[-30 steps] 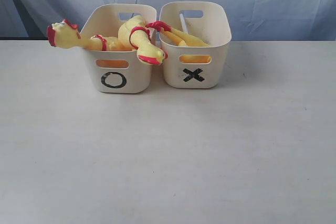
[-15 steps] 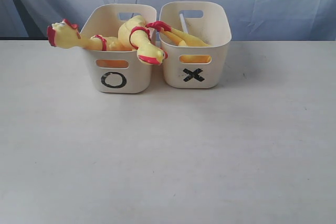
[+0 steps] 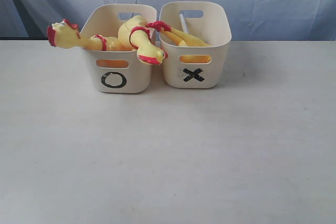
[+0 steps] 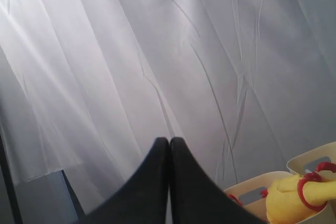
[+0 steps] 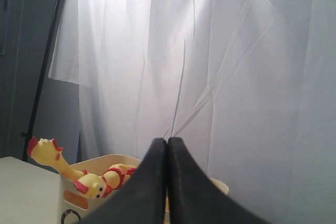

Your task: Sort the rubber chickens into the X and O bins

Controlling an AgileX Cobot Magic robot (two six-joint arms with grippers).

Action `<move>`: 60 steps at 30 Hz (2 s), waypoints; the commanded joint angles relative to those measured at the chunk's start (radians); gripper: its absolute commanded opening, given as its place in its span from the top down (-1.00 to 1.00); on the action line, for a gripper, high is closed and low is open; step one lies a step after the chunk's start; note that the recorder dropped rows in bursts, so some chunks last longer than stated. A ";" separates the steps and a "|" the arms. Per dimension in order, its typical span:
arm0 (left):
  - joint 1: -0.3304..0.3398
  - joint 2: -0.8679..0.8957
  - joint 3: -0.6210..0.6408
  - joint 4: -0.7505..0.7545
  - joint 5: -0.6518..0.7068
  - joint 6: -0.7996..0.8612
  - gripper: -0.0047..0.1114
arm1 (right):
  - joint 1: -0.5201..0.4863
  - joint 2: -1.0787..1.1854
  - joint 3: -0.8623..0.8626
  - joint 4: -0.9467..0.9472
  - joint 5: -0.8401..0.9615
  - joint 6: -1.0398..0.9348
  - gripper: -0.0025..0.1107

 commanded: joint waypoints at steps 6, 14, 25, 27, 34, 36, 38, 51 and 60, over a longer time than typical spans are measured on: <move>0.000 -0.006 0.006 -0.012 -0.017 0.006 0.91 | -0.005 -0.006 0.004 -0.001 -0.002 -0.002 0.97; 0.000 -0.015 0.006 -0.012 -0.015 0.006 0.91 | -0.017 -0.006 0.004 -0.001 0.000 -0.002 0.97; 0.222 -0.163 0.006 -0.008 -0.030 0.004 0.91 | -0.138 -0.006 0.004 -0.001 0.002 -0.002 0.97; 0.222 -0.163 0.006 -0.008 -0.030 0.004 0.91 | -0.138 -0.006 0.004 -0.001 0.004 -0.002 0.97; 0.222 -0.163 0.006 -0.008 -0.030 0.004 0.91 | -0.138 -0.006 0.004 -0.382 0.006 -0.002 0.97; 0.222 -0.163 0.006 -0.008 -0.030 0.004 0.91 | -0.138 -0.006 0.004 -0.531 0.006 -0.002 0.97; 0.222 -0.163 0.006 -0.008 -0.030 0.004 0.91 | -0.138 -0.006 0.004 -0.709 0.006 -0.002 0.97; 0.220 -0.163 0.070 -0.023 0.192 0.004 0.91 | -0.138 -0.006 0.004 -1.726 0.004 -0.002 0.97; 0.220 -0.163 0.169 -0.090 0.346 0.004 0.91 | -0.138 -0.006 0.144 -1.745 -0.050 -0.002 0.97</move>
